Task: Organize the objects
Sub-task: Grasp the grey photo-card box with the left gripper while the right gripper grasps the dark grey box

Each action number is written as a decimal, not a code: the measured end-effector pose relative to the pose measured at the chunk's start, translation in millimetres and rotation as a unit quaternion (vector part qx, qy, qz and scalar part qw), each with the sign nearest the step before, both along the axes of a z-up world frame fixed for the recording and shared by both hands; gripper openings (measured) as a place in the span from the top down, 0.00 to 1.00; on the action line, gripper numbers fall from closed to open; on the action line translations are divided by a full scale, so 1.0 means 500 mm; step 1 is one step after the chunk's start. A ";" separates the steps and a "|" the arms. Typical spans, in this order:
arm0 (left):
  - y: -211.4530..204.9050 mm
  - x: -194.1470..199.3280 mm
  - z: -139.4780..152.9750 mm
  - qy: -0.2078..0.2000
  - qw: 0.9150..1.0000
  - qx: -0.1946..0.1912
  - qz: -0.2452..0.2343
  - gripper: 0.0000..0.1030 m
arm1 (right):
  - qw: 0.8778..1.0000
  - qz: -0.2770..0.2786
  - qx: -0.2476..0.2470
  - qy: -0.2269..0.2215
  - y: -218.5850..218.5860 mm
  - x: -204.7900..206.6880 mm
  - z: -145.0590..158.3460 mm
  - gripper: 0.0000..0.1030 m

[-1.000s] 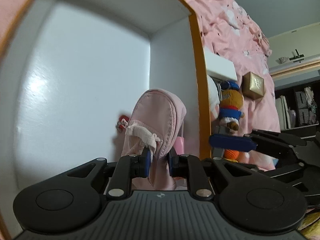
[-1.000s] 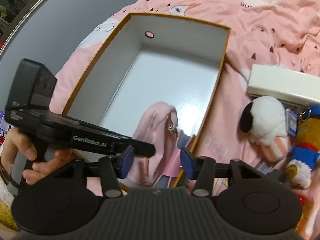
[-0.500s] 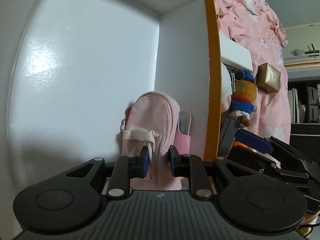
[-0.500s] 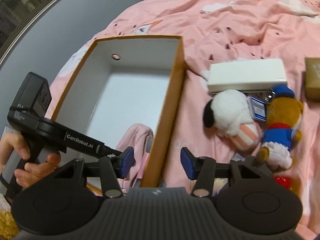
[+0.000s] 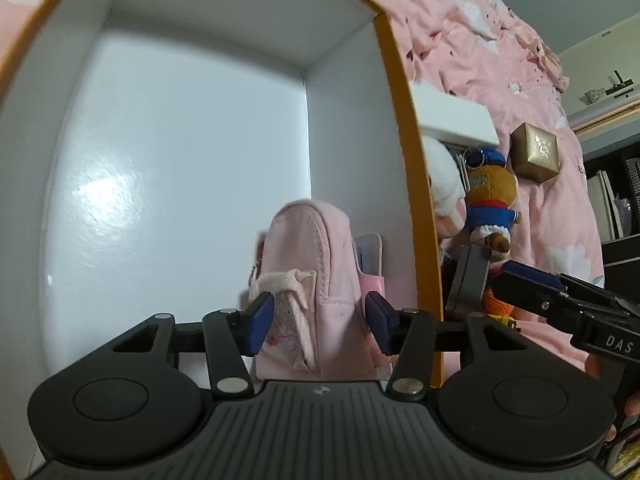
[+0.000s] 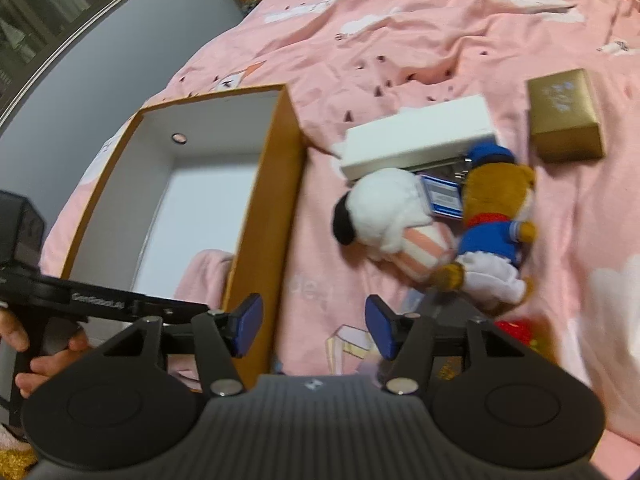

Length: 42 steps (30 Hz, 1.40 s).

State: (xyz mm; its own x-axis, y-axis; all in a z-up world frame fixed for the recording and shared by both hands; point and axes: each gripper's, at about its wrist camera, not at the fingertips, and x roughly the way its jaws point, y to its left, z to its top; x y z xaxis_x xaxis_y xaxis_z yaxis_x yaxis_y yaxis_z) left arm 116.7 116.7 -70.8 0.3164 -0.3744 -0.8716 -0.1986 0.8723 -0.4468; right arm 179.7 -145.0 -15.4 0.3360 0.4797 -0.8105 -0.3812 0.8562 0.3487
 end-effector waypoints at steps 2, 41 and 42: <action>-0.004 -0.009 0.023 -0.027 1.000 0.012 0.003 0.43 | 1.000 -0.010 -0.001 -0.005 -0.014 -0.002 0.002 0.42; -0.246 -0.002 0.098 -0.121 0.982 0.095 -0.112 0.53 | 0.983 -0.056 -0.176 -0.021 -0.039 -0.021 -0.101 0.52; -0.252 0.000 0.096 -0.118 0.982 0.096 -0.116 0.53 | 0.984 -0.060 -0.165 -0.018 -0.049 -0.023 -0.093 0.54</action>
State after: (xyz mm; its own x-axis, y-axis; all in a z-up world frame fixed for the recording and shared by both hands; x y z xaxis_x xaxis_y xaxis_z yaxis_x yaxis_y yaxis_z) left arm 116.5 -9.2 -22.8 0.4433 -0.2963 -0.8460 0.1038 0.9544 -0.2798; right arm 168.1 -169.5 -62.0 0.4062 0.1475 -0.9018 -0.2775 0.9602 0.0321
